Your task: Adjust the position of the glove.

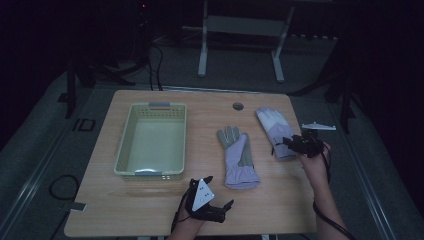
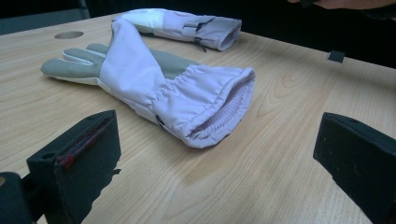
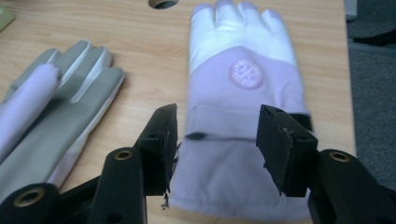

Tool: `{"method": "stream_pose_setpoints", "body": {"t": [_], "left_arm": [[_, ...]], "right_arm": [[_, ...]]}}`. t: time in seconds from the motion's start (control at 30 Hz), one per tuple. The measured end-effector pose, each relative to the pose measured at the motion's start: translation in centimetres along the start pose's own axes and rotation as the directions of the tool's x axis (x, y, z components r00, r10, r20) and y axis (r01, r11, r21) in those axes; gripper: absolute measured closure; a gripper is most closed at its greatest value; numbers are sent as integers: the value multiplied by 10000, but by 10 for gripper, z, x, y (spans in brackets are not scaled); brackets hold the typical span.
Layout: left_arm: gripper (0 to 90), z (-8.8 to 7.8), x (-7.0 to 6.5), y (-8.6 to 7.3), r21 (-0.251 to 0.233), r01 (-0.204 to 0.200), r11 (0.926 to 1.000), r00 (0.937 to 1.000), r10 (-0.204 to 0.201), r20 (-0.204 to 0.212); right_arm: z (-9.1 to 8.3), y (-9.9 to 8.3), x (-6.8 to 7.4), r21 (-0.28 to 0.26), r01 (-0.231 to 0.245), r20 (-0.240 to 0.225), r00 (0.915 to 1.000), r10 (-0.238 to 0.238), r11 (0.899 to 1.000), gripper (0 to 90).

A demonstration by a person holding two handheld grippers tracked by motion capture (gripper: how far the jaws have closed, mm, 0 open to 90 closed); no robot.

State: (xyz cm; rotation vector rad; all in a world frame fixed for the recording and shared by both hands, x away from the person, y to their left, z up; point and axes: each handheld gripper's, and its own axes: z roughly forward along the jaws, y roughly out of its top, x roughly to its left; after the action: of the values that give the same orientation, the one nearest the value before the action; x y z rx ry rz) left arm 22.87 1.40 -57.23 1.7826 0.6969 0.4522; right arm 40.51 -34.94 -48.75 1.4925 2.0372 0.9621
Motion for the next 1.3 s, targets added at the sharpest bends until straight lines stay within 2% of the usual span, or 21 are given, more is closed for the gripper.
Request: {"method": "stream_pose_setpoints", "body": {"t": [0.27, 0.4, 0.5, 0.6, 0.67, 0.83, 0.97, 1.03, 1.07, 1.13, 1.23, 1.3], "left_arm": [[10, 0, 0, 0, -6, -32, 10000, 10000, 32, 38], [10, 0, 0, 0, -12, -55, 10000, 10000, 55, 38], [10, 0, 0, 0, -2, -20, 10000, 10000, 20, 32], [10, 0, 0, 0, -7, -18, 10000, 10000, 18, 41], [10, 0, 0, 0, -2, -51, 10000, 10000, 51, 24], [10, 0, 0, 0, -6, -54, 10000, 10000, 54, 41], [10, 0, -1, 0, -5, -76, 10000, 9999, 76, 74], [10, 0, 0, 0, -7, -58, 10000, 9999, 58, 114], [10, 0, 0, 0, -7, -60, 10000, 9999, 60, 118], [10, -1, 0, 0, -16, -57, 10000, 9999, 57, 118], [10, -1, 0, 0, -6, -54, 10000, 9999, 54, 134], [10, -1, 0, 0, -9, -42, 10000, 9999, 42, 134]], "right_arm": [[12, 11, -11, 242, 64, 165, 9998, -68, 9997, 463], [22, 18, -17, 418, 178, 427, 9989, -196, 9990, 439], [28, 22, -21, 382, 76, 136, 9999, -81, 9992, 450], [37, 24, -19, 497, 565, -101, 9984, -560, 9972, 437], [45, 24, -19, 551, 575, -149, 9983, -567, 9968, 422], [57, 27, -20, 612, 465, -182, 9988, -455, 9970, 420], [73, 29, -27, 897, 371, 4, 9993, -373, 9953, 430], [80, 28, -29, 1112, 484, 65, 9988, -494, 9926, 431], [84, 26, -30, 1235, 477, 68, 9988, -489, 9912, 454], [91, 23, -33, 1434, 123, -266, 9996, -86, 9896, 493], [92, 21, -36, 1522, -182, -607, 9978, 278, 9882, 611], [92, 22, -35, 1727, -203, -642, 9974, 318, 9848, 640]]}}
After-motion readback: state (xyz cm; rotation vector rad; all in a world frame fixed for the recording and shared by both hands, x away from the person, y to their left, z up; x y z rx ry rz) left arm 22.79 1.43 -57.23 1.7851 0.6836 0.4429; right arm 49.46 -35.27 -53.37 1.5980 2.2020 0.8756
